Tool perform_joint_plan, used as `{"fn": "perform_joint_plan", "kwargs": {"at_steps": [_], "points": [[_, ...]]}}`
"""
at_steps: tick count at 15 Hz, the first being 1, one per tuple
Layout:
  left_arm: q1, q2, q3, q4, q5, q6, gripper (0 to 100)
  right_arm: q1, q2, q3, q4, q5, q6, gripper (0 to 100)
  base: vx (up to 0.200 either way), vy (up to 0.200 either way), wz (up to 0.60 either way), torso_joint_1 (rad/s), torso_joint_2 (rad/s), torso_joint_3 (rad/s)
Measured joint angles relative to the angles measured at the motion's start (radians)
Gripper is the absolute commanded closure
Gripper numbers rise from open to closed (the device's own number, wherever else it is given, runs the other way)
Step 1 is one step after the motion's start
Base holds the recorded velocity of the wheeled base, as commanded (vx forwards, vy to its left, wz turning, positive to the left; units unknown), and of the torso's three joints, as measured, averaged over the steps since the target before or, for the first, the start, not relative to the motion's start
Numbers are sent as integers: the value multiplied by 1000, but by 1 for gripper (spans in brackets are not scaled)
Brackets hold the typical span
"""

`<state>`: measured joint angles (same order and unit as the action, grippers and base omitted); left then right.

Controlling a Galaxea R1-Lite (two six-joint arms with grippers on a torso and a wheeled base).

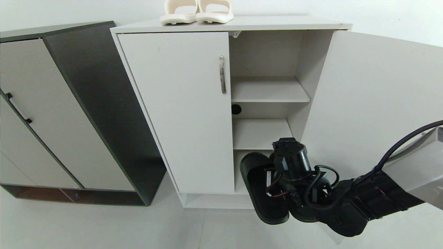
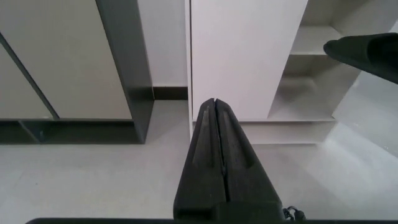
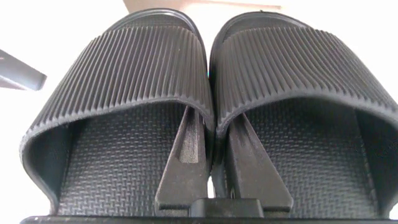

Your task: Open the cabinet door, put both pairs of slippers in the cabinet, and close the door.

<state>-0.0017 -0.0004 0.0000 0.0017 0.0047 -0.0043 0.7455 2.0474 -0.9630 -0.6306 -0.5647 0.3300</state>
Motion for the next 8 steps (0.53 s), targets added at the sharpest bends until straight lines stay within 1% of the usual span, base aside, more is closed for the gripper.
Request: {"fn": "perform_joint_plan", "kwargs": {"at_steps": [4,6,8], "points": [[0,0,0,0,0,0,100,-4,40,-40,0,-6,2,100,0,0,0,7,1,-198],[0,0,0,0,0,0,100,-3,58,-64,-9,-33,7,100,0,0,0,2,7,-190],[0,0,0,0,1,0,100,-3,69,-79,-56,-74,19,100,0,0,0,4,1,-47]]}}
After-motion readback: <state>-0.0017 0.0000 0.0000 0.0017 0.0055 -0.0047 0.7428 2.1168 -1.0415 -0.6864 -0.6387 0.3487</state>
